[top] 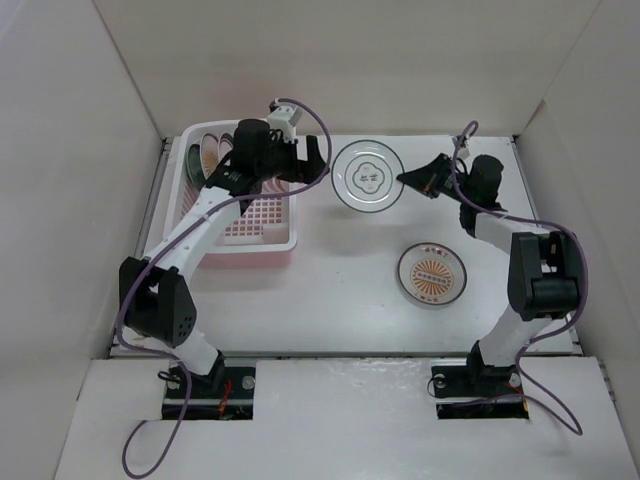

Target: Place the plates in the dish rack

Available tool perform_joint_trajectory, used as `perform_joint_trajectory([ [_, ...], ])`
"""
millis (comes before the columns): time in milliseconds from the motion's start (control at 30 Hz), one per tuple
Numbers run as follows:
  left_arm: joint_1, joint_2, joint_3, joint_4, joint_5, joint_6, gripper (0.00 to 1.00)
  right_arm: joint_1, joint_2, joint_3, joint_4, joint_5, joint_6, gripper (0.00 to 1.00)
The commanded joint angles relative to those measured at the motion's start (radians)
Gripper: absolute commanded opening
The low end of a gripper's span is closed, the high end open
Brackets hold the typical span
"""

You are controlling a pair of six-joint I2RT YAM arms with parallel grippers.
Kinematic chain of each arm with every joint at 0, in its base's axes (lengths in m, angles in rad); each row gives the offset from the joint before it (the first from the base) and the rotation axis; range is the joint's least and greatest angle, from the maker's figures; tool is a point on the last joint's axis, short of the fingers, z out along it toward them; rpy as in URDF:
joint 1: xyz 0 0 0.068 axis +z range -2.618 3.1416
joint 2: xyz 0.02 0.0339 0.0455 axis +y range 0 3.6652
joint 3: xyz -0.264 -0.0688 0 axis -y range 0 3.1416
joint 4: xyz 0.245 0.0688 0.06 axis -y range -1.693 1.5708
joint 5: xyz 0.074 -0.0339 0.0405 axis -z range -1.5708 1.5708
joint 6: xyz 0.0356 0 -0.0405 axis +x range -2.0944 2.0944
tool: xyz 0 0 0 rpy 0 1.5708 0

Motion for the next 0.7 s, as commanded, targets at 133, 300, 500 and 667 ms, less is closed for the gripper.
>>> perform_joint_trajectory([
  [133,0.004,0.068,0.058,0.035,0.13,-0.052,1.0,0.057,-0.006,0.095,0.072,-0.032,-0.025,0.0],
  [300,0.004,0.109,0.077,0.046,0.216,-0.071,0.94,0.089,-0.015,0.115,0.09,-0.064,-0.025,0.0],
  [500,0.004,0.118,0.066,0.076,0.225,-0.08,0.48,0.108,-0.015,0.125,0.099,-0.085,-0.025,0.0],
  [667,0.004,0.085,0.031,0.13,0.19,-0.101,0.0,0.129,0.003,0.125,0.109,-0.104,-0.025,0.0],
])
